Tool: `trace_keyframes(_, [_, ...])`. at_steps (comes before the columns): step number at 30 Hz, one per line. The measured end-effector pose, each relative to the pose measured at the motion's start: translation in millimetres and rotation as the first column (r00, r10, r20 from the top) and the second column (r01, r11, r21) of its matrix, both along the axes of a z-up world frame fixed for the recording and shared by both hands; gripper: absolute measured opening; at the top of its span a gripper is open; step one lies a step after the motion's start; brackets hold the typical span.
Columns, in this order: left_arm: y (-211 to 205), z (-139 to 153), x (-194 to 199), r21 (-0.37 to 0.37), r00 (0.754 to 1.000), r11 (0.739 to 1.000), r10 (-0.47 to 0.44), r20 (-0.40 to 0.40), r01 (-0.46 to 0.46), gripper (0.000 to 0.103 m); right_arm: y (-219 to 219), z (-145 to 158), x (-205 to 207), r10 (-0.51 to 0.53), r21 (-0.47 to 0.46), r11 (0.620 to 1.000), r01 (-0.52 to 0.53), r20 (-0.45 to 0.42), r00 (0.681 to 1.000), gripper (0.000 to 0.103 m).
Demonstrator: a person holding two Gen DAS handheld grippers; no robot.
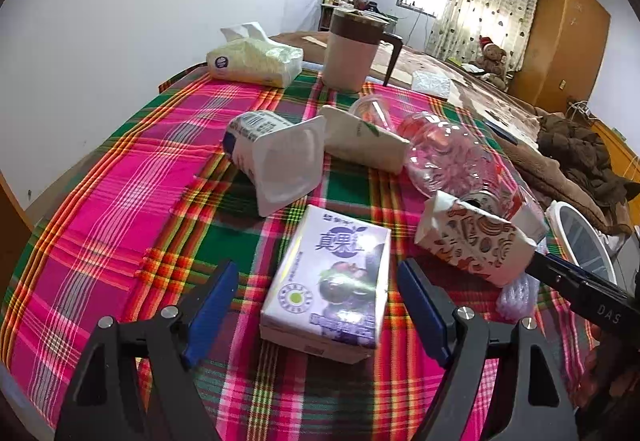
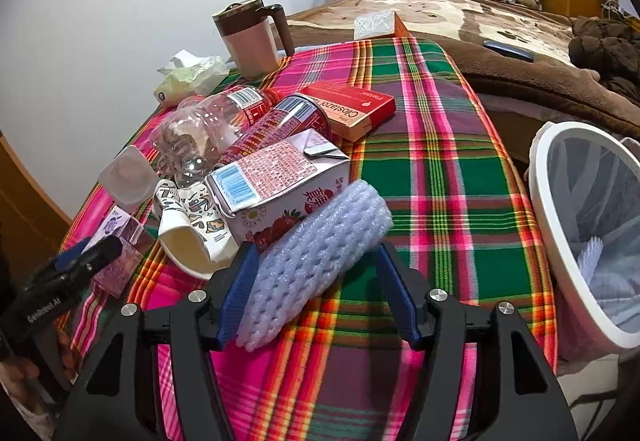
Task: Collect trash
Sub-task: 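Grasp the purple juice box with the left tool while the right tool grasps another foam sleeve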
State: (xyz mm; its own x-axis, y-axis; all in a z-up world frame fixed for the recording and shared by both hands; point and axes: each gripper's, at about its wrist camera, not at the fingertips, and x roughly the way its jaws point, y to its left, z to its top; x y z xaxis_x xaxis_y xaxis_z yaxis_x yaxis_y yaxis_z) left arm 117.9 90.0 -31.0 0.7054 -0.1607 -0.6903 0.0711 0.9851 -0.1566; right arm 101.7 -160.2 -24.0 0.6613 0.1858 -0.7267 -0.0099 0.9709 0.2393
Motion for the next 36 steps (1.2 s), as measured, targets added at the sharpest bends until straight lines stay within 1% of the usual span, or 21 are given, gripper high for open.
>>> trace_keyframes(3, [0, -2, 1, -0.002, 1.0, 1.0, -0.005, -0.016, 0.005, 0.083, 6, -3, 4, -0.007, -0.015, 1.0, 0.007, -0.007, 1.0, 0.063])
trace_keyframes(7, [0, -3, 3, 0.001, 1.0, 1.0, -0.011, -0.021, 0.011, 0.083, 9, -7, 7, -0.018, -0.006, 1.0, 0.018, -0.023, 1.0, 0.063])
trace_keyframes(9, [0, -3, 5, 0.002, 1.0, 1.0, -0.012, -0.026, 0.012, 0.083, 8, -8, 7, -0.021, 0.0, 1.0, 0.021, -0.018, 1.0, 0.063])
trace_keyframes(12, [2, -6, 6, -0.003, 0.999, 1.0, -0.004, -0.041, 0.004, 0.083, 7, -5, 3, -0.021, -0.038, 0.999, 0.02, -0.011, 1.0, 0.063])
trace_keyframes(13, [2, -6, 6, -0.003, 0.999, 1.0, -0.003, -0.041, 0.003, 0.082, 5, -3, 1, -0.02, -0.038, 0.999, 0.02, -0.006, 1.0, 0.06])
trace_keyframes(14, [2, -6, 6, -0.007, 0.999, 1.0, -0.004, -0.042, 0.003, 0.079, 4, -1, 0, -0.015, -0.027, 1.0, 0.015, -0.002, 1.0, 0.05])
trace_keyframes(15, [2, -6, 5, -0.015, 0.999, 1.0, -0.008, -0.044, 0.008, 0.074, 1, 1, -2, -0.007, -0.016, 1.0, 0.008, 0.005, 1.0, 0.046])
trace_keyframes(17, [0, -7, 6, -0.024, 0.999, 1.0, -0.019, -0.049, 0.018, 0.067, -2, 3, -3, 0.008, -0.002, 1.0, -0.008, 0.003, 1.0, 0.036])
trace_keyframes(18, [-1, -7, 6, -0.023, 0.998, 0.999, -0.025, -0.052, 0.024, 0.064, -3, 3, -3, 0.011, 0.008, 1.0, -0.011, 0.005, 1.0, 0.034])
trace_keyframes(20, [-4, -5, 5, -0.019, 0.999, 0.999, -0.028, -0.047, 0.027, 0.064, -5, 5, -3, 0.011, 0.02, 1.0, -0.011, 0.015, 1.0, 0.021])
trace_keyframes(22, [-6, -4, 4, -0.026, 0.998, 0.999, -0.038, -0.044, 0.037, 0.063, -7, 7, -2, 0.019, 0.019, 1.0, -0.019, 0.019, 1.0, 0.015])
trace_keyframes(24, [-7, -2, 3, -0.027, 0.998, 0.999, -0.046, -0.041, 0.045, 0.062, -9, 10, -3, 0.024, 0.012, 1.0, -0.025, 0.026, 0.999, 0.015])
trace_keyframes(28, [-7, -1, 3, -0.032, 0.998, 0.998, -0.049, -0.039, 0.048, 0.062, -16, 22, -1, 0.04, -0.041, 0.998, -0.039, 0.037, 0.998, 0.014])
trace_keyframes(30, [-7, -1, 4, -0.034, 0.998, 0.998, -0.051, -0.042, 0.049, 0.062, -16, 25, 6, 0.077, -0.104, 0.992, -0.076, 0.003, 0.997, 0.014])
trace_keyframes(32, [-8, 0, 5, -0.035, 0.998, 0.998, -0.051, -0.041, 0.05, 0.062, -17, 24, 15, 0.088, -0.166, 0.982, -0.092, -0.031, 0.996, 0.014])
trace_keyframes(33, [-8, 0, 5, -0.037, 0.998, 0.998, -0.053, -0.039, 0.052, 0.062, -18, 24, 18, 0.079, -0.179, 0.98, -0.083, -0.028, 0.996, 0.014])
trace_keyframes(36, [-9, -1, 6, -0.042, 0.997, 0.997, -0.06, -0.043, 0.058, 0.062, -19, 20, 28, 0.087, -0.164, 0.982, -0.094, -0.05, 0.995, 0.017])
